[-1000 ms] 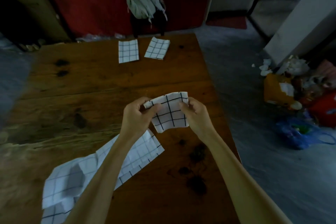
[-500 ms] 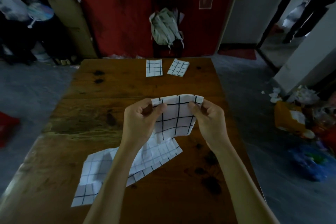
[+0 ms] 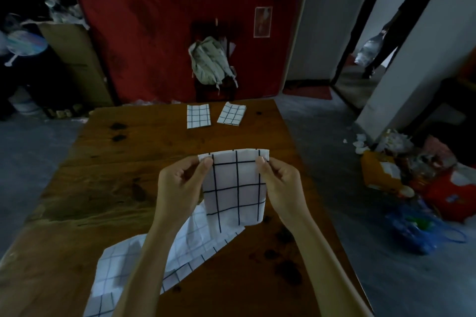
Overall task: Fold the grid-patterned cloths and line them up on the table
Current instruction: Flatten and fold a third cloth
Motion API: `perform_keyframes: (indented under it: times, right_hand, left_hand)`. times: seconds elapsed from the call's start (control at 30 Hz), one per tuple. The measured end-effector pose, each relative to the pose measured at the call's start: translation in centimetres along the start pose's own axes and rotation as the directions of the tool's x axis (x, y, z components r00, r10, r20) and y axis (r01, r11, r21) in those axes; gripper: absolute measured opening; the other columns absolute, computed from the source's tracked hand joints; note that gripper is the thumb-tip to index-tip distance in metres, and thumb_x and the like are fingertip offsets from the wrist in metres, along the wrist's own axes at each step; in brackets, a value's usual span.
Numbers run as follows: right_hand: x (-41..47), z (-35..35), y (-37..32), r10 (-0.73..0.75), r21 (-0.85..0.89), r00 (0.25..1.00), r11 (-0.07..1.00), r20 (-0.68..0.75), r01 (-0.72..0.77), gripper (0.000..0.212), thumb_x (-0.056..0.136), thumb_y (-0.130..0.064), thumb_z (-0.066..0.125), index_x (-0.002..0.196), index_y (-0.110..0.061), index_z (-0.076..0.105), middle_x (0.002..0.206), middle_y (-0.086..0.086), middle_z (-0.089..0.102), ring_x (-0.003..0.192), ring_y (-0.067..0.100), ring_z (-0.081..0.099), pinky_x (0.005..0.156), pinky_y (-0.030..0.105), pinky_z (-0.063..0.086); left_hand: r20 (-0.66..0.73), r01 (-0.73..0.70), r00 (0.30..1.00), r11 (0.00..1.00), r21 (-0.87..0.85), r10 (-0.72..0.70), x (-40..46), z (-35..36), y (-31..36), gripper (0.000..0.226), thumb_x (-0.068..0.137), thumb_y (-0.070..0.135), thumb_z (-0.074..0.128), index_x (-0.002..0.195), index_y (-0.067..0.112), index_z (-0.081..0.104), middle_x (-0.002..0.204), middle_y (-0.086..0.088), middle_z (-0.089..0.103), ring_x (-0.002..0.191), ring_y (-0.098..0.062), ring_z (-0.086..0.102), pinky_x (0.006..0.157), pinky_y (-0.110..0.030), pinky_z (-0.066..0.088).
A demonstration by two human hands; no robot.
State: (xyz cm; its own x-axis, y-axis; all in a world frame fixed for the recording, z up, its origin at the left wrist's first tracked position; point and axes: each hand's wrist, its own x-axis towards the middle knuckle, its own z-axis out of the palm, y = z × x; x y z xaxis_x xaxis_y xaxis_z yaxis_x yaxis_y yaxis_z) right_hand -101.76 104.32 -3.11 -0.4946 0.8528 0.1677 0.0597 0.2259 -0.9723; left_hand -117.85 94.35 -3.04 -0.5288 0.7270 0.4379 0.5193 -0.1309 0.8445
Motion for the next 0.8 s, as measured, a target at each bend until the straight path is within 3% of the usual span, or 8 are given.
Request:
perform_keyframes:
  times: [0.07, 0.13, 0.23, 0.3, 0.43, 0.57, 0.67, 0.8]
  right_hand:
    - [0.3, -0.8, -0.1, -0.027, -0.072, 1.000, 0.997, 0.003, 0.027, 0.052, 0.091, -0.043, 0.053, 0.068, 0.004, 0.052, 0.057, 0.018, 0.044, 0.051, 0.023, 0.038, 0.047, 0.027, 0.030]
    - [0.8, -1.5, -0.2, -0.031, -0.166, 0.999, 0.985, 0.036, 0.036, 0.046, 0.094, -0.035, 0.055, 0.062, -0.002, 0.051, 0.053, 0.005, 0.042, 0.048, 0.017, 0.037, 0.047, 0.029, 0.030]
    - [1.2, -2.0, -0.9, -0.031, -0.323, 0.987, 0.943, 0.156, 0.080, 0.033, 0.095, -0.034, 0.055, 0.063, -0.032, 0.055, 0.050, -0.009, 0.047, 0.045, 0.006, 0.039, 0.045, 0.024, 0.031]
    - [1.5, -2.2, -1.3, -0.025, -0.428, 0.978, 0.897, 0.208, 0.114, 0.029, 0.096, -0.028, 0.055, 0.070, -0.040, 0.055, 0.061, -0.011, 0.059, 0.052, 0.006, 0.054, 0.050, 0.027, 0.044]
    - [2.2, -2.9, -1.9, 0.014, -0.530, 0.974, 0.841, 0.227, 0.111, 0.022, 0.095, -0.033, 0.055, 0.074, -0.036, 0.059, 0.073, 0.002, 0.066, 0.067, 0.023, 0.063, 0.066, 0.045, 0.053]
    - [2.6, -3.9, -1.1, 0.071, -0.633, 0.961, 0.765, 0.268, 0.120, 0.031, 0.095, -0.046, 0.050, 0.075, -0.025, 0.062, 0.064, -0.003, 0.056, 0.056, 0.016, 0.051, 0.056, 0.032, 0.042]
    - [2.2, -6.3, 1.0, 0.209, -0.679, 0.948, 0.734, 0.239, 0.010, 0.026, 0.098, -0.039, 0.046, 0.087, -0.025, 0.066, 0.071, -0.006, 0.060, 0.062, 0.010, 0.056, 0.061, 0.024, 0.044]
    - [1.3, -9.6, 4.5, 0.351, -0.735, 0.918, 0.670, 0.184, -0.109, 0.019, 0.098, -0.032, 0.048, 0.094, -0.027, 0.065, 0.085, -0.010, 0.066, 0.075, 0.002, 0.061, 0.074, 0.023, 0.050]
  left_hand:
    - [-0.017, -0.032, 0.999, 0.999, 0.043, 0.033, 0.5, 0.5, 0.4, 0.024, 0.089, 0.030, 0.055, 0.088, 0.010, 0.067, 0.060, 0.006, 0.059, 0.050, -0.004, 0.050, 0.046, -0.008, 0.034]
    - [-0.013, -0.101, 0.995, 0.986, 0.135, 0.104, 1.3, 1.1, 0.9, 0.030, 0.089, 0.033, 0.058, 0.112, 0.016, 0.063, 0.093, 0.011, 0.067, 0.077, 0.005, 0.061, 0.062, -0.005, 0.044]
    - [0.212, -0.293, 0.946, 0.929, 0.228, 0.246, 2.9, 2.7, 2.0, 0.042, 0.089, 0.046, 0.056, 0.118, 0.016, 0.061, 0.112, 0.009, 0.063, 0.103, -0.001, 0.059, 0.084, -0.018, 0.050]
    - [0.355, -0.416, 0.881, 0.870, 0.263, 0.313, 3.7, 3.9, 2.6, 0.040, 0.089, 0.047, 0.052, 0.111, 0.017, 0.066, 0.103, 0.005, 0.069, 0.095, -0.006, 0.062, 0.082, -0.030, 0.053]
    - [0.379, -0.437, 0.854, 0.886, 0.154, 0.356, 4.6, 5.1, 2.4, 0.018, 0.090, 0.031, 0.061, 0.093, 0.016, 0.071, 0.085, 0.006, 0.067, 0.077, -0.003, 0.061, 0.067, -0.023, 0.051]
    - [0.351, -0.410, 0.873, 0.898, 0.158, 0.337, 5.3, 5.1, 1.5, 0.008, 0.088, 0.023, 0.063, 0.086, 0.020, 0.070, 0.082, 0.012, 0.065, 0.076, 0.001, 0.061, 0.067, -0.013, 0.049]
    - [0.228, -0.347, 0.928, 0.907, 0.239, 0.295, 5.8, 3.6, 0.5, 0.007, 0.085, 0.006, 0.067, 0.086, 0.011, 0.071, 0.083, 0.008, 0.067, 0.076, 0.007, 0.059, 0.070, -0.006, 0.047]
    - [0.111, -0.255, 0.966, 0.928, 0.272, 0.233, 6.4, 1.6, -0.5, 0.008, 0.086, 0.004, 0.065, 0.088, 0.009, 0.071, 0.083, 0.004, 0.068, 0.076, 0.007, 0.059, 0.069, -0.004, 0.046]
